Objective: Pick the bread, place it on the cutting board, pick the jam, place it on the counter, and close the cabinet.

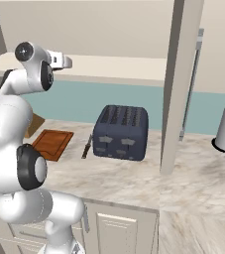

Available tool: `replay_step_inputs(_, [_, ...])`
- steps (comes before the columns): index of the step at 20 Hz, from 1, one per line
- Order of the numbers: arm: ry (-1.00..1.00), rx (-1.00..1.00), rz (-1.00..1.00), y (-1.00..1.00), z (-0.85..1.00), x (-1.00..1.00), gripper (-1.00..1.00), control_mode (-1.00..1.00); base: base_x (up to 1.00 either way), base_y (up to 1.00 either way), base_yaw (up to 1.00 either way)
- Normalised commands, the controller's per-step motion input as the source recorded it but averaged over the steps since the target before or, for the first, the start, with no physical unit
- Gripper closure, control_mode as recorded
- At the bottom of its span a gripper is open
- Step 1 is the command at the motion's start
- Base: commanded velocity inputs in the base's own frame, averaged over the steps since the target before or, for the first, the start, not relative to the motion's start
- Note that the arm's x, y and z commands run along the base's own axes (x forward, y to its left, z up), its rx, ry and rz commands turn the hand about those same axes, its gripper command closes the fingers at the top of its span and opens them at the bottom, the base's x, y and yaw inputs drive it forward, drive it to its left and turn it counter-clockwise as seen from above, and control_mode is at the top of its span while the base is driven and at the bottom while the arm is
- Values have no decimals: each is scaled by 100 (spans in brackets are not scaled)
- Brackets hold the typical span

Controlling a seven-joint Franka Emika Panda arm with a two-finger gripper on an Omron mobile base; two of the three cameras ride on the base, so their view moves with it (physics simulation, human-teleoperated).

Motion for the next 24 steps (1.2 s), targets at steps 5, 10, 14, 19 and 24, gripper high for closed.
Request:
replay_step_inputs(5, [0,0,0,11,0,27,-100,-100,0,0,0])
replay_step_inputs(10, [0,0,0,10,0,25,-100,-100,0,0,0])
replay_step_inputs(14, [0,0,0,9,0,21,-100,-100,0,0,0])
replay_step_inputs(19, [0,0,0,5,-3,14,100,-100,0,0,0])
replay_step_inputs(24, [0,0,0,2,-2,2,100,-100,0,0,0])
